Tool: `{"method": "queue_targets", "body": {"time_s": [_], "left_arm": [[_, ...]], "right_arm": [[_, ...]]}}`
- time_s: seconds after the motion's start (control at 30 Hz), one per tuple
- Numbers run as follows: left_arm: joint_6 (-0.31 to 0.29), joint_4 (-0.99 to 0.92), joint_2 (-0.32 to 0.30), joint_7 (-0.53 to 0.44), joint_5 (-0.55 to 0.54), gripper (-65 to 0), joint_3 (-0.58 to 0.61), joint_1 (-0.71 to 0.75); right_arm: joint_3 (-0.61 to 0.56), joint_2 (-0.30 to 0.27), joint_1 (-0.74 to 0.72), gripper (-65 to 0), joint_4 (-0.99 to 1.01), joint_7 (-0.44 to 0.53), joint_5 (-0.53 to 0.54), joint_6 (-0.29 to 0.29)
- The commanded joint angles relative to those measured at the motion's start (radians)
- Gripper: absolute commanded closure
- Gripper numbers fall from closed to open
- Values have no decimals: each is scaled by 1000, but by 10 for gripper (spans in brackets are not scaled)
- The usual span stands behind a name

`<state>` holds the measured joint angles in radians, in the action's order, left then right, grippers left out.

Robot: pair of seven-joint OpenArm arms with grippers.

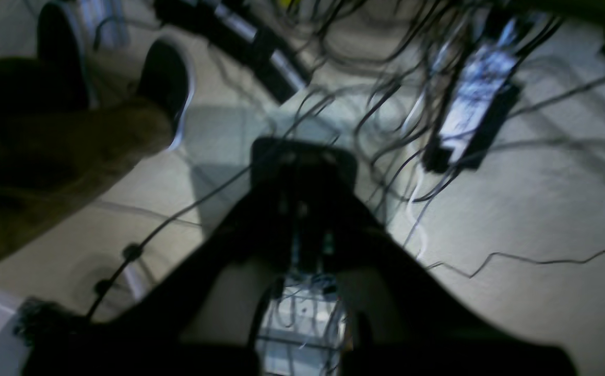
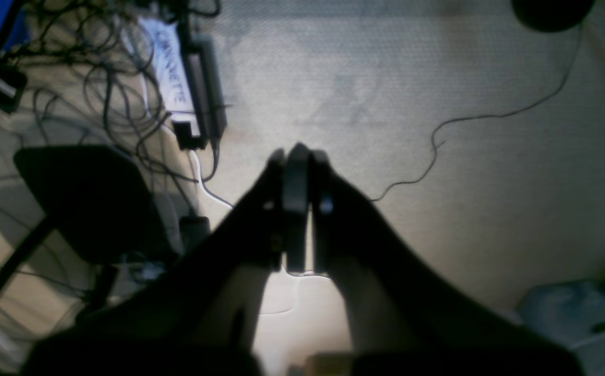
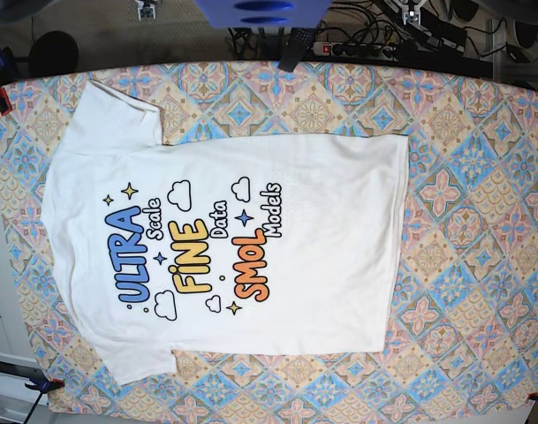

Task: Fold the T-shirt properly

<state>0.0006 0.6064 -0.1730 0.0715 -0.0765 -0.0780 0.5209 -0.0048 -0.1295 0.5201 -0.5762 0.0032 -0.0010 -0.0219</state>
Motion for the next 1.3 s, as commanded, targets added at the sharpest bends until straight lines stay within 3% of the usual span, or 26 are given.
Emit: {"method": "queue_targets", "body": {"time_s": [0.0, 0.2, 0.4, 0.57, 0.67, 0.83, 1.03, 1.27], "left_arm": [[2, 39, -12, 0, -6, -11, 1, 46], [2, 347, -32, 1, -7, -11, -1, 241], [2, 682, -43, 4, -9, -11, -1, 422], [2, 953, -43, 6, -9, -11, -6, 535], [2, 1121, -43, 83, -9, -11, -7, 578], [2, 1369, -43, 297, -22, -11, -9, 574], [2, 1418, -43, 440, -177, -24, -10, 434], [5, 1407, -36, 587, -397, -197, -55, 258]], "right_arm": [[7, -35, 50, 0, -37, -6, 0, 20], [29, -78, 203, 0, -233, -6, 12, 20], [161, -80, 364, 0, -465, -6, 164, 20], [208, -81, 483, 0, -707, -9, 178, 20], [223, -81, 524, 0, -865, -64, 178, 20], [256, -81, 538, 0, -1103, -162, 178, 20], [256, -81, 533, 0, -1273, -269, 178, 20], [233, -78, 476, 0, -1310, -308, 178, 20]]}}
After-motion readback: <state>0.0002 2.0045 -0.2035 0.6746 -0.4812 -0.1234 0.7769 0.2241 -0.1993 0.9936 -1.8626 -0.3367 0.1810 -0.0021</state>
